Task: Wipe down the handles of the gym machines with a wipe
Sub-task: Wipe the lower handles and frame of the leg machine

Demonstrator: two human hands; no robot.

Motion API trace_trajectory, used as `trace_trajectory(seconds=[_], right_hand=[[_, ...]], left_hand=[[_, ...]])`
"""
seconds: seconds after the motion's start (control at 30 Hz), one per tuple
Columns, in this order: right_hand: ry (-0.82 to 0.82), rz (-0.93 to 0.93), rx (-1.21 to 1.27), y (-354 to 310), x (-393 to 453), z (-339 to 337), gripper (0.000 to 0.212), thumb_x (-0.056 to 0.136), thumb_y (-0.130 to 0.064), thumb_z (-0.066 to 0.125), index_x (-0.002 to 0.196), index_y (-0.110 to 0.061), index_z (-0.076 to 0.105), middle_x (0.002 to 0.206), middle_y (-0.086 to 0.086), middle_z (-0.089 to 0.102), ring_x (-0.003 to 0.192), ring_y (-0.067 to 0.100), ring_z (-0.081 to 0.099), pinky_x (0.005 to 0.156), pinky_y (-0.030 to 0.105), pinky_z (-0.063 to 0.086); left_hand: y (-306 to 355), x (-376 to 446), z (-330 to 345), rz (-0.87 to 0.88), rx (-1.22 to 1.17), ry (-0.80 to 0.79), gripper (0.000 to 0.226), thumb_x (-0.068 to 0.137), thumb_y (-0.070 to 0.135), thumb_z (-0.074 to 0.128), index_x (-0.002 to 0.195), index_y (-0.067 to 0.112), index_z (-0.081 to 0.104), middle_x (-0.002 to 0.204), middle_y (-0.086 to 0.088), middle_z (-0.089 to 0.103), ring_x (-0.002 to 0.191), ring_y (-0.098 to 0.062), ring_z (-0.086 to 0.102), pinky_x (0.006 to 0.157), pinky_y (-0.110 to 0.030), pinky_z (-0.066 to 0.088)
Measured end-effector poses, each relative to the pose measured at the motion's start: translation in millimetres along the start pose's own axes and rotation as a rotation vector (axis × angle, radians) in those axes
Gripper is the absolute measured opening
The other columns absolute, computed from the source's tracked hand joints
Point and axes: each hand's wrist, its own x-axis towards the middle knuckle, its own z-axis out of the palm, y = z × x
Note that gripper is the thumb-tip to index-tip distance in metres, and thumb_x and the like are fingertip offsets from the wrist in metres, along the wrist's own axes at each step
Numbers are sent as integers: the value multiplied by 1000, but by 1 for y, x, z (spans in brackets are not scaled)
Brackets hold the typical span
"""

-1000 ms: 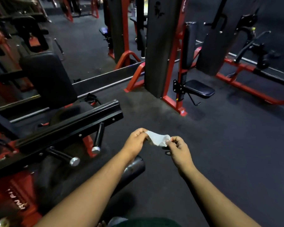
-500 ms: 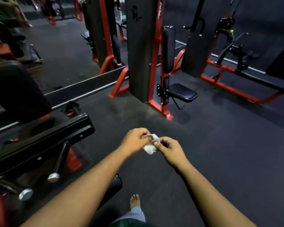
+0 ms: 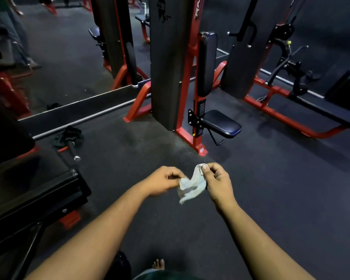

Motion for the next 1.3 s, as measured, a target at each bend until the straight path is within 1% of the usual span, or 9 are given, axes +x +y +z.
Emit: trace_trajectory(seconds=[0.23,0.4,0.5,0.67,0.73,0.87,1.0,1.17,1.3], right_hand=[[-122,71,244,12,71,3,20,101,-33,61,98,-15,67,93,8,70,85,21,62,78,42,50],[-482,136,252,2,123,16,37,107,-42,48,114,-12,70,113,2,73,102,18,67,88,33,53],[-643,64,-4,-6,164,19,39,94,-51,64,99,-13,73,90,1,72,80,14,60,73,34,45],[-654,163,372,-20,230,29,23,103,-17,54,118,-7,69,114,11,74,104,23,69,85,30,56],[-685,289,430,-27,243,41,29,107,-21,47,119,-7,69,120,21,71,105,29,71,79,36,59],[-743,429,430,-35,258,71,46,108,-40,40,127,-4,63,123,22,70,111,35,70,93,47,56],[-1070,416,129,-37,266,100,47,97,-40,62,128,-5,66,116,20,73,105,31,71,87,40,57],[-846,597,331,-37,290,157,41,103,-34,54,133,-8,63,123,14,72,116,31,67,108,47,48],[-831,574,315,-51,290,204,44,102,-44,52,123,-8,64,117,15,74,105,29,73,92,42,57]], left_hand=[[13,44,-12,-195,-845,572,21,102,3,48,91,11,63,82,-5,64,79,-14,57,72,-28,46],[23,78,-37,-283,-721,752,21,106,22,49,98,11,66,89,-6,72,83,-18,68,75,-35,53],[28,102,-55,-309,-567,798,31,105,41,55,86,18,65,78,-2,68,77,-19,63,72,-33,50],[29,109,-80,-463,-338,553,41,95,56,66,79,18,62,62,-7,59,45,-13,46,41,-20,31],[25,109,-84,-511,-261,498,32,92,48,74,80,19,67,65,-6,59,49,-11,48,45,-22,33],[10,117,-88,-316,-766,879,15,98,28,68,85,22,73,89,-5,72,80,-15,65,74,-32,51],[-3,118,-105,-273,-926,1131,24,103,29,61,82,19,63,80,-7,64,72,-17,65,68,-34,52],[-23,107,-142,-249,-990,1425,21,107,23,54,93,14,66,88,-5,76,80,-18,74,72,-34,59],[-54,102,-168,-298,-983,1541,18,107,29,55,100,18,67,97,-7,77,95,-27,74,88,-46,58]])
